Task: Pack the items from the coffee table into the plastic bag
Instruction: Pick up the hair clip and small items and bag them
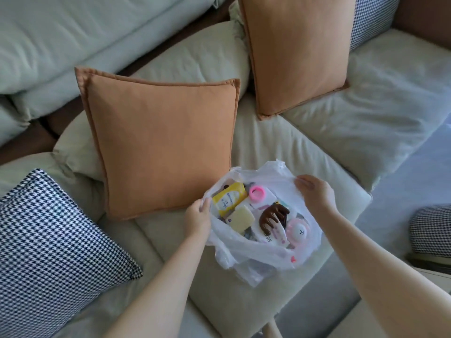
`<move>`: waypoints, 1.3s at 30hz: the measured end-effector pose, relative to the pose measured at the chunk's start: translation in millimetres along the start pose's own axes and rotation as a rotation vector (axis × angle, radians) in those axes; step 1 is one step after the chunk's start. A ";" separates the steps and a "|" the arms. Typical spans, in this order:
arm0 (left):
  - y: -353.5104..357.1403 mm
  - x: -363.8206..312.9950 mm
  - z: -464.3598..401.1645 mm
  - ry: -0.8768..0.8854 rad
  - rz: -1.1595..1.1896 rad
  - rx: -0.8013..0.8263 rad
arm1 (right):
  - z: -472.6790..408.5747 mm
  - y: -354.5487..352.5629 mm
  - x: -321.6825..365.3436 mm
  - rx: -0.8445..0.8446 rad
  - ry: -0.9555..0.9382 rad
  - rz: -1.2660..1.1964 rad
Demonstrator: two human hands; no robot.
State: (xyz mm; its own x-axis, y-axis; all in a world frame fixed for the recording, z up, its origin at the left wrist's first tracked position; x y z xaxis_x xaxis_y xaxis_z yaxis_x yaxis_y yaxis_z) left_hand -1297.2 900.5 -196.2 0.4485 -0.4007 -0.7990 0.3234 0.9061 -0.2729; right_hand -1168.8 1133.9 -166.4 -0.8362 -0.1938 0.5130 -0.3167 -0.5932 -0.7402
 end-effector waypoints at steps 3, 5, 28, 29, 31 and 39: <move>-5.3 -26.0 6.7 0.075 0.019 0.013 | 7.5 -25.1 7.0 -0.075 0.010 -0.055; -2.2 -51.9 10.2 0.139 0.007 0.042 | 12.4 -39.9 8.9 -0.108 0.023 -0.087; -11.9 -56.6 35.0 0.165 -0.541 0.292 | 68.9 -15.9 -27.1 -0.210 0.285 0.129; -9.6 -55.7 31.1 0.168 -0.606 0.303 | 67.3 -12.5 -26.9 -0.204 0.292 0.108; -6.3 -55.7 24.0 0.136 -0.660 0.296 | 65.9 -6.9 -26.8 -0.211 0.337 0.054; -29.4 -68.8 -10.7 0.171 -0.886 0.069 | 61.7 -15.0 -24.6 -0.300 0.358 -0.016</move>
State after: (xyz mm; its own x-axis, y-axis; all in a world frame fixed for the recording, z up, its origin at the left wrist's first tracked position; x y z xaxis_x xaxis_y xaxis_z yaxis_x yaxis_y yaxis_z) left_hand -1346.5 902.9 -138.9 -0.1170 -0.9167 -0.3820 0.5432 0.2630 -0.7974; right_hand -1115.9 1099.4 -141.1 -0.9154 0.1267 0.3820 -0.4020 -0.3316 -0.8535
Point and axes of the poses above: each hand's wrist, its own z-axis away from the middle knuckle, its own y-axis out of the palm, x = y × z, the point moved 1 cm from there along -z, towards the middle knuckle, and after that the axes turned 15 degrees about z, right-handed, at the moved point
